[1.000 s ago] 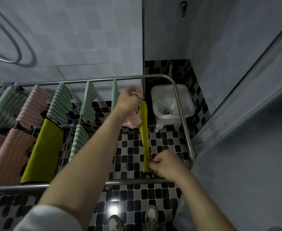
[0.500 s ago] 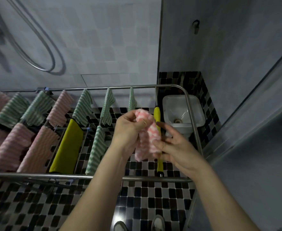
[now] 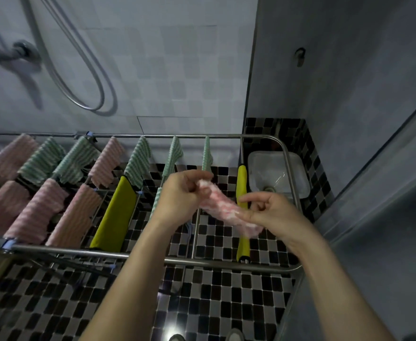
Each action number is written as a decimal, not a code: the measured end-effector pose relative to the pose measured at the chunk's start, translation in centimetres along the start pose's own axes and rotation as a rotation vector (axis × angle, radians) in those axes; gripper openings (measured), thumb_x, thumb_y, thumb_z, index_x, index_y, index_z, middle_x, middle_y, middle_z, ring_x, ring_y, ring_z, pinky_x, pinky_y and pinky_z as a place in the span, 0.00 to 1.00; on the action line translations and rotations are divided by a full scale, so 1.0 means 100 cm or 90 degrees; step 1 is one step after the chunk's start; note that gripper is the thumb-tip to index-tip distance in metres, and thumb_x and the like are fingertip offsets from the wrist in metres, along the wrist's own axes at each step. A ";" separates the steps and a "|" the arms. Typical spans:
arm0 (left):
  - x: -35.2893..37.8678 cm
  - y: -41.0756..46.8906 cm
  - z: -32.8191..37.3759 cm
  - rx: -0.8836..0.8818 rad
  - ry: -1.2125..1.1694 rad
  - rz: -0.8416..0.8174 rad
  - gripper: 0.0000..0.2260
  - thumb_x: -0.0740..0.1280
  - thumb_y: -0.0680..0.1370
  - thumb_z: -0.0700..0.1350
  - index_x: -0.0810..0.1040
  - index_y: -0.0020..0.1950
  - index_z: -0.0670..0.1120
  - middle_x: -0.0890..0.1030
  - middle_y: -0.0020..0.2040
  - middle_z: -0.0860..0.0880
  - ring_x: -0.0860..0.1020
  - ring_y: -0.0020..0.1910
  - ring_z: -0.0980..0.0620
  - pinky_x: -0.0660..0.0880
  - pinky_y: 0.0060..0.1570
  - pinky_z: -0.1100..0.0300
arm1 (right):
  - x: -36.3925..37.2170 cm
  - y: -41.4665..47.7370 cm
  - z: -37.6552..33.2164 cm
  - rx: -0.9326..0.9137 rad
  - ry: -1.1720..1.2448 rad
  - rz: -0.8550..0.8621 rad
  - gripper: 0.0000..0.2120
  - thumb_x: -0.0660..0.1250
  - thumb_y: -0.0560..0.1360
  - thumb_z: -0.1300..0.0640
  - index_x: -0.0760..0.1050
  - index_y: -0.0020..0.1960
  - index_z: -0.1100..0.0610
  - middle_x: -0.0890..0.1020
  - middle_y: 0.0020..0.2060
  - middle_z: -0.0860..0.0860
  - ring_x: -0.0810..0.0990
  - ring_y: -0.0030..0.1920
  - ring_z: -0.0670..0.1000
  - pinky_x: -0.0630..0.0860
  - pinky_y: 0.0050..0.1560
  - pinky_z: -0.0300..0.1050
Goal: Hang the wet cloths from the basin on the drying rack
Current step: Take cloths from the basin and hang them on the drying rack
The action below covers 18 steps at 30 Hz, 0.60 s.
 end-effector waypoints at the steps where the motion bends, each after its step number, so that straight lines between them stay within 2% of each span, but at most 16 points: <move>1: -0.002 -0.001 0.000 0.013 0.029 -0.007 0.13 0.67 0.75 0.31 0.80 0.58 0.41 0.85 0.46 0.44 0.84 0.46 0.49 0.82 0.48 0.55 | 0.000 -0.001 -0.003 0.004 -0.071 -0.028 0.25 0.76 0.64 0.43 0.79 0.59 0.50 0.73 0.40 0.49 0.74 0.41 0.47 0.74 0.45 0.42; 3: -0.004 -0.003 0.002 0.042 0.045 -0.030 0.12 0.67 0.76 0.30 0.80 0.55 0.41 0.85 0.45 0.44 0.84 0.46 0.48 0.82 0.48 0.56 | 0.002 -0.005 -0.009 0.010 -0.156 -0.045 0.33 0.73 0.63 0.37 0.75 0.64 0.48 0.75 0.47 0.44 0.74 0.48 0.44 0.71 0.50 0.40; 6: -0.001 -0.003 0.008 0.060 0.016 -0.066 0.07 0.70 0.74 0.33 0.80 0.51 0.40 0.85 0.42 0.43 0.84 0.43 0.46 0.82 0.45 0.53 | 0.005 -0.005 -0.017 -0.043 -0.164 -0.031 0.27 0.73 0.70 0.45 0.72 0.68 0.47 0.76 0.59 0.43 0.74 0.59 0.42 0.71 0.53 0.38; 8: 0.002 -0.004 0.013 0.069 0.009 -0.084 0.06 0.73 0.73 0.37 0.80 0.49 0.39 0.85 0.42 0.44 0.85 0.42 0.47 0.82 0.44 0.53 | 0.012 -0.004 -0.021 -0.075 -0.070 -0.082 0.30 0.75 0.71 0.49 0.69 0.71 0.45 0.74 0.66 0.43 0.71 0.67 0.43 0.73 0.63 0.48; 9: 0.004 -0.004 0.014 0.073 0.010 -0.093 0.07 0.73 0.72 0.38 0.80 0.48 0.38 0.86 0.42 0.45 0.85 0.41 0.47 0.82 0.44 0.54 | 0.016 -0.003 -0.023 -0.079 0.010 -0.115 0.32 0.75 0.71 0.53 0.67 0.72 0.44 0.74 0.67 0.44 0.72 0.68 0.45 0.74 0.64 0.52; 11: 0.004 -0.005 0.017 0.082 0.005 -0.107 0.09 0.74 0.71 0.41 0.82 0.48 0.38 0.86 0.42 0.45 0.85 0.42 0.47 0.82 0.45 0.53 | 0.023 -0.002 -0.026 -0.076 0.149 -0.158 0.32 0.72 0.73 0.63 0.67 0.72 0.46 0.77 0.64 0.48 0.78 0.63 0.48 0.79 0.57 0.50; 13: 0.002 -0.007 0.019 0.092 -0.001 -0.112 0.09 0.75 0.71 0.43 0.82 0.47 0.38 0.86 0.41 0.45 0.84 0.41 0.46 0.82 0.44 0.52 | 0.028 0.001 -0.029 -0.091 0.181 -0.162 0.27 0.70 0.73 0.67 0.71 0.68 0.48 0.82 0.56 0.50 0.83 0.53 0.49 0.80 0.50 0.46; 16: -0.002 -0.007 0.020 0.108 0.007 -0.098 0.11 0.75 0.69 0.46 0.82 0.43 0.39 0.85 0.38 0.45 0.84 0.37 0.46 0.81 0.38 0.53 | 0.030 0.001 -0.033 -0.123 0.127 -0.146 0.16 0.71 0.73 0.66 0.78 0.59 0.52 0.84 0.43 0.50 0.82 0.43 0.47 0.79 0.41 0.41; 18: -0.004 -0.006 0.020 0.105 0.002 -0.088 0.15 0.75 0.68 0.49 0.81 0.41 0.37 0.84 0.37 0.41 0.83 0.36 0.41 0.79 0.36 0.48 | 0.029 0.001 -0.036 -0.145 0.084 -0.116 0.11 0.72 0.72 0.63 0.80 0.53 0.54 0.83 0.43 0.55 0.80 0.40 0.49 0.78 0.37 0.39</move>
Point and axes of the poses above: each hand's wrist, its own y-axis towards the middle knuckle, its own x-axis out of the palm, z = x × y, the point moved 2 cm from there along y, towards the middle knuckle
